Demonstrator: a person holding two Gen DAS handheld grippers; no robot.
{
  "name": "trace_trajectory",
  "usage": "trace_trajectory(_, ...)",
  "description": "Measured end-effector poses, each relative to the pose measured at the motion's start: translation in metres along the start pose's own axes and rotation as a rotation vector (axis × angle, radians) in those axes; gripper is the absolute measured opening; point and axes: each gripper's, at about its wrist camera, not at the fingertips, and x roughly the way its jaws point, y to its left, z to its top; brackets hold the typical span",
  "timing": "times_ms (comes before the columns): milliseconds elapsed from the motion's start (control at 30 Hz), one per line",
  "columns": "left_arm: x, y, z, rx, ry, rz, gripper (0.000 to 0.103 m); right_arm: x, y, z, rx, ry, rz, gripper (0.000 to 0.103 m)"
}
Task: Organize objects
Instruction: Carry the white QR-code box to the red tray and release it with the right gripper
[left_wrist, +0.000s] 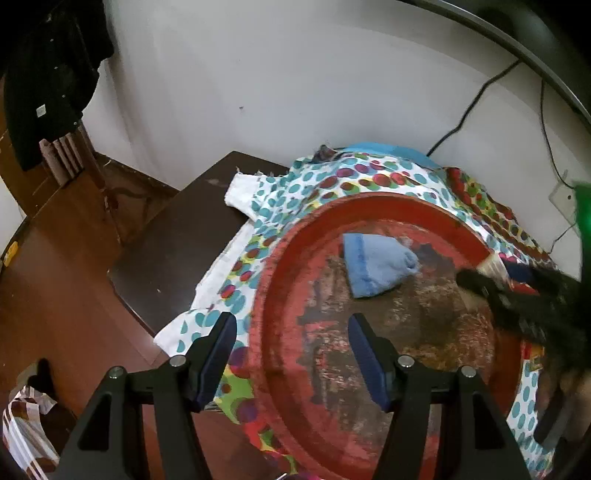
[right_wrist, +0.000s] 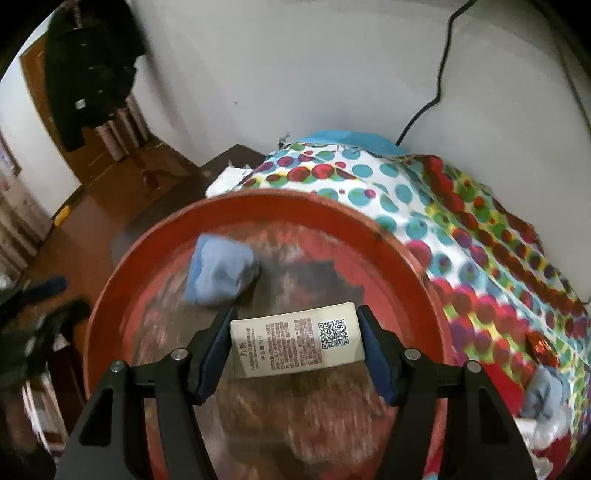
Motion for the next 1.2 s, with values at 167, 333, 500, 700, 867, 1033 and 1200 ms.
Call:
trace_trajectory(167,0.001,0.011,0.000,-0.011,-0.009,0.014,0.064,0.028,0.005,0.030,0.040,0.019,-0.011,0.063)
trace_trajectory(333,0.003,0.016,0.000,-0.019,-0.010,0.002,0.064,0.042,0.013,0.047,0.040,0.029,-0.036,0.063)
trace_trajectory(500,0.003,0.015,-0.001,-0.010,-0.010,-0.001,0.064,0.055,0.015,0.055,0.046,0.055,-0.060,0.063)
trace_trajectory(700,0.002,0.010,-0.002,0.016,-0.029,0.005,0.064,0.063,0.015,0.057,0.038,0.066,-0.080,0.064)
trace_trajectory(867,0.001,0.006,-0.002,0.026,-0.040,-0.004,0.064,0.063,0.014,0.057,0.040,0.065,-0.085,0.065)
trace_trajectory(1033,0.002,0.004,-0.002,0.032,-0.036,-0.011,0.064,0.054,0.016,0.058,0.032,0.040,-0.089,0.078)
trace_trajectory(1200,0.003,-0.001,-0.003,0.043,-0.033,-0.013,0.064,0.038,0.012,0.055,0.044,0.025,-0.072,0.078)
